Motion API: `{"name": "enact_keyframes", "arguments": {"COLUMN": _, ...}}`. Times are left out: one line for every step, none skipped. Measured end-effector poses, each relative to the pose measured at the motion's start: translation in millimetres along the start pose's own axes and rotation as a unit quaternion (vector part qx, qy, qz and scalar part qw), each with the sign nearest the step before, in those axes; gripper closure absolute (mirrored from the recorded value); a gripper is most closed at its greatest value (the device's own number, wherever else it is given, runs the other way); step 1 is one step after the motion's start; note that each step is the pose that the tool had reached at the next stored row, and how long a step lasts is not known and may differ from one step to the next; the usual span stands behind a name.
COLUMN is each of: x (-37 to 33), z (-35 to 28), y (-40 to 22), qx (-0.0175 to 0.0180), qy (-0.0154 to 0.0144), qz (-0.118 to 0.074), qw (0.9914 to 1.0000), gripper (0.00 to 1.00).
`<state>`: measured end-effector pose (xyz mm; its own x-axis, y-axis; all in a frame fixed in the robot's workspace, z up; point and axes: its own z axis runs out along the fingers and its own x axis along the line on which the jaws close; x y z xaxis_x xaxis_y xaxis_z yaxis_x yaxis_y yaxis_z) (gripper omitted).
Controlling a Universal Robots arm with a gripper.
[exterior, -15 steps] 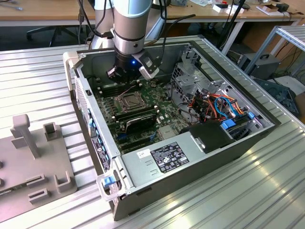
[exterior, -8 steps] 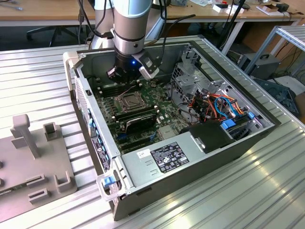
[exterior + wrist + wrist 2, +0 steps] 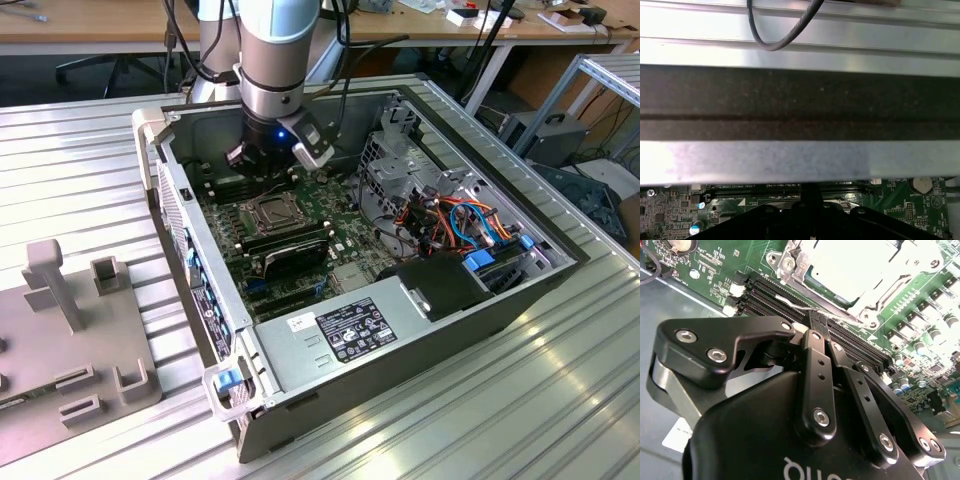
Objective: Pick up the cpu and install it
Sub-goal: 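Install the first cpu locking lever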
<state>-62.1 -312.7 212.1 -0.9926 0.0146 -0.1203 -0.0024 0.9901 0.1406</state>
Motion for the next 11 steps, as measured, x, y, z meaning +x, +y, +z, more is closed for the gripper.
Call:
{"name": "enact_keyframes", "arguments": {"x": -0.3, "z": 0.7, "y": -0.1, "qx": 0.0, "qy": 0.0, "qz": 0.0, "qw": 1.0, "gripper": 0.89}}
{"name": "enact_keyframes", "arguments": {"x": -0.6, "z": 1.4, "y": -0.2, "qx": 0.0, "qy": 0.0, "qz": 0.0, "qw": 1.0, "gripper": 0.89}}
{"name": "enact_keyframes", "arguments": {"x": -0.9, "z": 2.1, "y": -0.3, "qx": 0.0, "qy": 0.0, "qz": 0.0, "qw": 1.0, "gripper": 0.89}}
{"name": "enact_keyframes", "arguments": {"x": -1.2, "z": 2.8, "y": -0.4, "qx": 0.0, "qy": 0.0, "qz": 0.0, "qw": 1.0, "gripper": 0.89}}
{"name": "enact_keyframes", "arguments": {"x": -1.5, "z": 3.5, "y": -0.5, "qx": 0.0, "qy": 0.0, "qz": 0.0, "qw": 1.0, "gripper": 0.89}}
{"name": "enact_keyframes", "arguments": {"x": -1.9, "z": 4.4, "y": -0.6, "qx": 0.0, "qy": 0.0, "qz": 0.0, "qw": 1.0, "gripper": 0.89}}
{"name": "enact_keyframes", "arguments": {"x": -2.2, "z": 4.9, "y": -0.7, "qx": 0.0, "qy": 0.0, "qz": 0.0, "qw": 1.0, "gripper": 0.89}}
{"name": "enact_keyframes", "arguments": {"x": -2.5, "z": 5.5, "y": -0.7, "qx": 0.0, "qy": 0.0, "qz": 0.0, "qw": 1.0, "gripper": 0.89}}
{"name": "enact_keyframes", "arguments": {"x": -2.8, "z": 6.0, "y": -0.8, "qx": 0.0, "qy": 0.0, "qz": 0.0, "qw": 1.0, "gripper": 0.89}}
{"name": "enact_keyframes", "arguments": {"x": -3.1, "z": 6.5, "y": -0.9, "qx": 0.0, "qy": 0.0, "qz": 0.0, "qw": 1.0, "gripper": 0.89}}
{"name": "enact_keyframes", "arguments": {"x": -3.1, "z": 6.5, "y": -0.9, "qx": 0.0001, "qy": 0.0, "qz": 0.0, "qw": 1.0, "gripper": 0.89}}
